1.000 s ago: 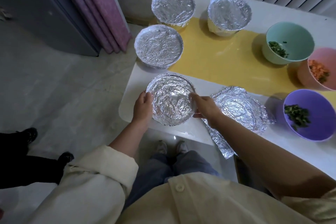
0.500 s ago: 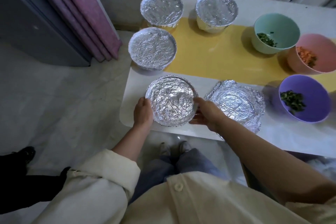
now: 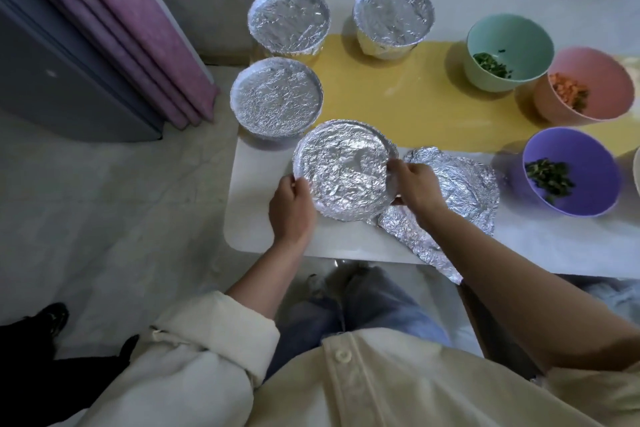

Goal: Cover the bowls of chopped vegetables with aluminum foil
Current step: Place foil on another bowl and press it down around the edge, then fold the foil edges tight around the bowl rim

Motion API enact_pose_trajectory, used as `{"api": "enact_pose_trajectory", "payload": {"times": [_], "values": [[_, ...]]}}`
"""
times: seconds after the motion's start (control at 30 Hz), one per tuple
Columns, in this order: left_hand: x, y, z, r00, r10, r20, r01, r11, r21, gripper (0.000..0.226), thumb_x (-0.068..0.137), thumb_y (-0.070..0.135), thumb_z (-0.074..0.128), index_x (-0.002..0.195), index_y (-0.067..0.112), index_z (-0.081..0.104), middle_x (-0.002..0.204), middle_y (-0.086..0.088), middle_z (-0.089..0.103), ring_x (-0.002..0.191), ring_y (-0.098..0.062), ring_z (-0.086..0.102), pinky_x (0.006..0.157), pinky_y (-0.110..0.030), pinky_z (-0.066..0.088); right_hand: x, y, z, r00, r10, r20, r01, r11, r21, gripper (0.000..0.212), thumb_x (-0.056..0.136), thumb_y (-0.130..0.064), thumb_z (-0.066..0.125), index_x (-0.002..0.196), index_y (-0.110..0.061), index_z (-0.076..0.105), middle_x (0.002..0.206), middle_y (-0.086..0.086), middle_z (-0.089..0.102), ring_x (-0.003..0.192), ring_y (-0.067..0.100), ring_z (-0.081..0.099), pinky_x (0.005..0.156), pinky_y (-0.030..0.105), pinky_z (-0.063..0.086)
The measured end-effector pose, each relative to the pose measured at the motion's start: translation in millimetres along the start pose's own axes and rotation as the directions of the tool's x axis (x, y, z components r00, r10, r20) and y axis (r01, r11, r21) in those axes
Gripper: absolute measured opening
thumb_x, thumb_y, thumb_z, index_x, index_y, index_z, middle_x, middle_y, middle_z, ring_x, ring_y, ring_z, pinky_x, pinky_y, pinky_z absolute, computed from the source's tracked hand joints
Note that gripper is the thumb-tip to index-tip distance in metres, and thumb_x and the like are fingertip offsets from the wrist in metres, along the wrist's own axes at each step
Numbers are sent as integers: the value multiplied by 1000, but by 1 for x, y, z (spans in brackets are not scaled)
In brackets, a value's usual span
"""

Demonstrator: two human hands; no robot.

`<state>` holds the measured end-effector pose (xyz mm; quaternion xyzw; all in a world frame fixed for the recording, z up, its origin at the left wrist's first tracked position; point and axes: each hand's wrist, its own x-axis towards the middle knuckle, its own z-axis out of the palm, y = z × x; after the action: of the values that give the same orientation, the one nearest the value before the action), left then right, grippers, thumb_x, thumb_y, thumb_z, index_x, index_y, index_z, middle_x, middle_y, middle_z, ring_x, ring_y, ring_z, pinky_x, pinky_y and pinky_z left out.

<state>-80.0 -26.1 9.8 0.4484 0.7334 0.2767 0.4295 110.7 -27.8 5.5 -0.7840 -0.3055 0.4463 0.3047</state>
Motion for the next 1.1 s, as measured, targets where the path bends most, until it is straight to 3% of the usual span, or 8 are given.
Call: {"api": "enact_pose_trajectory", "payload": {"times": [0.07,0.2,0.37,0.53,0.63,0.9,1.03,1.1], "values": [[0,18,16,998,0,58,3,999,-47,19,102,22,41,103,7,53,92,-5,59,84,-26,54,76,-39,42,11,-3,-16,993,-54,-103,52,998,-22,44,97,-38,50,81,-1,67,72,15,63,63,24,57,66,45,52],[19,55,49,980,-35,194,61,989,-131,17,101,26,44,103,9,47,86,-8,57,82,-24,50,73,-37,37,35,-11,-47,976,-105,-192,103,994,-21,54,100,-40,46,91,10,65,73,19,61,63,22,51,63,44,48],[51,100,79,955,-135,265,182,970,-162,21,100,29,46,105,9,53,85,-4,53,85,-23,49,73,-35,35,69,-26,-66,991,-52,-124,60,996,61,41,104,-32,41,94,2,63,79,11,59,66,21,56,63,35,53],[91,123,107,938,-265,223,311,929,-202,47,81,49,51,101,8,65,113,-11,65,107,-30,58,102,-45,44,114,-39,-68,998,16,-58,-10,995,95,50,104,-30,38,100,15,58,80,15,59,67,21,61,79,56,56],[108,132,119,950,-278,138,305,923,-236,27,96,34,52,98,9,62,106,-5,58,96,-24,51,88,-38,41,137,-45,-62,998,37,-56,-33,997,67,50,103,-32,41,90,13,60,76,19,64,64,26,66,75,57,56],[117,130,130,974,-219,60,226,963,-149,37,100,24,48,127,-1,51,115,-6,47,100,-17,41,82,-26,28,157,-42,-57,1000,-6,25,5,1000,7,45,103,-36,41,77,-5,59,65,7,61,66,26,64,78,56,55],[95,119,130,986,-166,26,168,961,-220,17,96,26,50,88,11,49,89,-3,48,81,-22,44,68,-34,36,145,-27,-67,999,-42,-26,43,999,12,42,103,-42,35,93,-10,61,86,10,67,71,21,64,76,48,55],[83,102,131,981,-196,0,190,950,-248,20,87,36,38,77,20,45,87,-7,53,81,-26,50,75,-40,45,136,-13,-73,994,-48,-102,50,999,10,33,102,-31,36,91,-14,62,83,9,67,70,23,63,74,49,54]]}}
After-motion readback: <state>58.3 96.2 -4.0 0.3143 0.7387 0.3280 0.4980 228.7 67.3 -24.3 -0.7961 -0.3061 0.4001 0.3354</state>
